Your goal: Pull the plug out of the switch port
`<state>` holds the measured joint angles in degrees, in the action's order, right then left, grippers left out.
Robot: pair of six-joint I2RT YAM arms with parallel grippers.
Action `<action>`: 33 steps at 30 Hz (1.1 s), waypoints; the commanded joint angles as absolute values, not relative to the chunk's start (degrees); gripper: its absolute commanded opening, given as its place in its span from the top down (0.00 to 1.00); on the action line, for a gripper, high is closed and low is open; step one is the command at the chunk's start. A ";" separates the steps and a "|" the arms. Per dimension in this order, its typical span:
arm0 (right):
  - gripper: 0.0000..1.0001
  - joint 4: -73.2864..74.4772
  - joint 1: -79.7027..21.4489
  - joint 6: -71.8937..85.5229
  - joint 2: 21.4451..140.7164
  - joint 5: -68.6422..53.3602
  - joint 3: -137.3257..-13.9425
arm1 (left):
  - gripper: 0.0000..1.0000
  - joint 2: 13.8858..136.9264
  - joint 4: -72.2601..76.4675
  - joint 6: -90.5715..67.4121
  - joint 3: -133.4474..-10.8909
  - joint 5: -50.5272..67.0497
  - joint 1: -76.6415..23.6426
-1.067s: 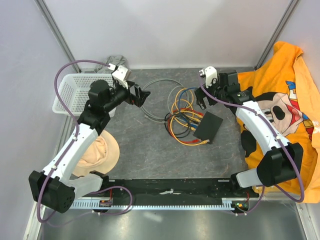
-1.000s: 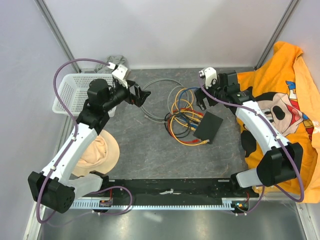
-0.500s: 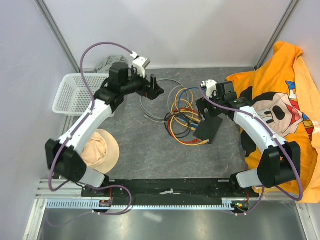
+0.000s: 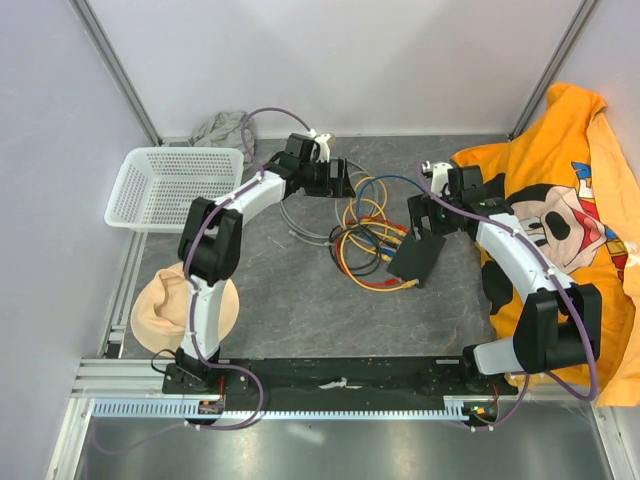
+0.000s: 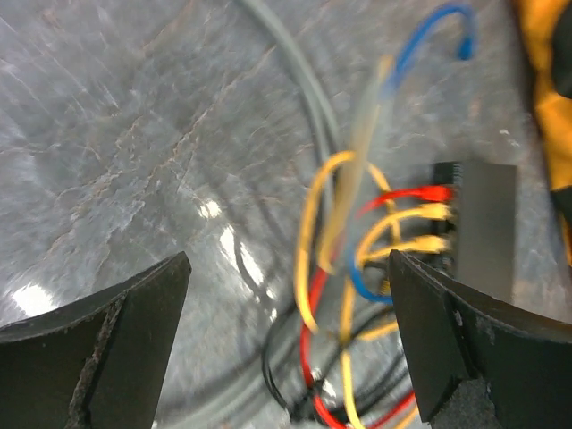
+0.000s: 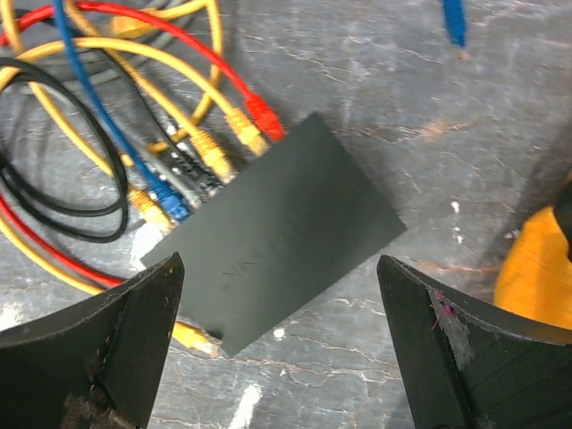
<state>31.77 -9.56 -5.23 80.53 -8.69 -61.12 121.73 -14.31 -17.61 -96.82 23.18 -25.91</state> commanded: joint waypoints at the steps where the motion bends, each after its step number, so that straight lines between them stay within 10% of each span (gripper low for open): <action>1: 0.02 32.17 -8.44 -5.71 81.38 -7.83 -61.08 | 0.01 125.24 -10.03 -22.41 -103.97 31.52 -26.10; 33: 0.02 29.71 -2.11 7.56 95.18 -8.09 -59.49 | 0.03 121.12 -12.48 -18.28 -98.88 37.36 -25.93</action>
<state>31.53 -2.07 6.70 95.31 -7.94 -59.11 125.95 -11.07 -20.47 -100.77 39.03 -26.06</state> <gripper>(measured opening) 0.982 0.979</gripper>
